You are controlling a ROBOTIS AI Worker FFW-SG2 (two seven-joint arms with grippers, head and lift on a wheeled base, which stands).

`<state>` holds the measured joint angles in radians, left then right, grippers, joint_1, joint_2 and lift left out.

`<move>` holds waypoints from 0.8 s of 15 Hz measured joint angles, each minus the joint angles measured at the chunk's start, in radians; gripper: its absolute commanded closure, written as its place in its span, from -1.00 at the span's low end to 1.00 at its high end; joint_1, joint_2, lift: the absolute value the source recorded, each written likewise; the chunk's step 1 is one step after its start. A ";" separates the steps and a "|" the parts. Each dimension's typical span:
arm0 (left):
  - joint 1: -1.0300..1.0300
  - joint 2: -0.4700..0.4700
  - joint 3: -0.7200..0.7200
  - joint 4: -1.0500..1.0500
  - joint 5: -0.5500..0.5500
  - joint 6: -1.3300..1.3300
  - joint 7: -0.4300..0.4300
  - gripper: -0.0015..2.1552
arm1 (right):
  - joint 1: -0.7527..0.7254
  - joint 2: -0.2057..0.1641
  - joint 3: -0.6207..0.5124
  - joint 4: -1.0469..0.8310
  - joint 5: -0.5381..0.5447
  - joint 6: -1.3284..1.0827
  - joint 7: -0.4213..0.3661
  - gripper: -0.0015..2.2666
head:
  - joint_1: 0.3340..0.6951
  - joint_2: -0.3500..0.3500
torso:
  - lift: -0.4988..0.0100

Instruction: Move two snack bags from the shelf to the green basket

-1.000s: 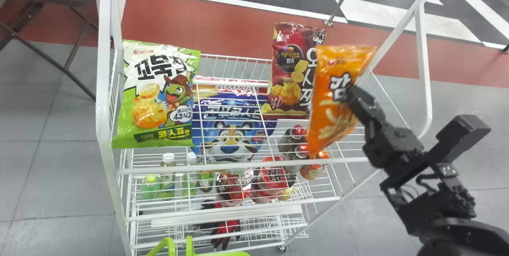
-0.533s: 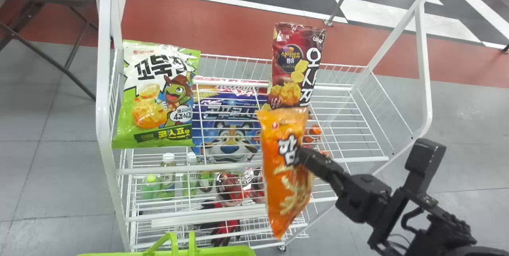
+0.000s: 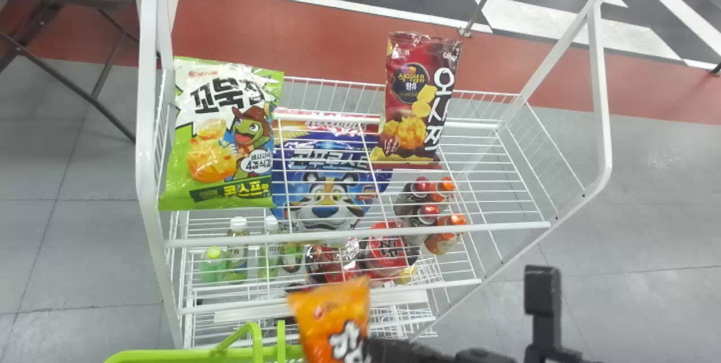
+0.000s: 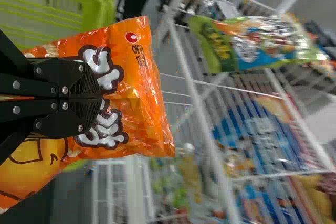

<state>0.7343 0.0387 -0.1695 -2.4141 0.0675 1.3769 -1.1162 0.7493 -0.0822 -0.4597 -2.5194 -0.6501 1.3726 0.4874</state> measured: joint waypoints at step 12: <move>-0.008 -0.005 -0.009 0.002 -0.002 0.000 -0.002 0.97 | -0.011 -0.039 0.217 0.148 0.119 -0.034 -0.055 0.98 | 1.00 -1.00 | 0.91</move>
<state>0.7263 0.0340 -0.1790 -2.4126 0.0659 1.3773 -1.1182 0.7381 -0.1208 -0.2425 -2.3710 -0.5312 1.3389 0.4327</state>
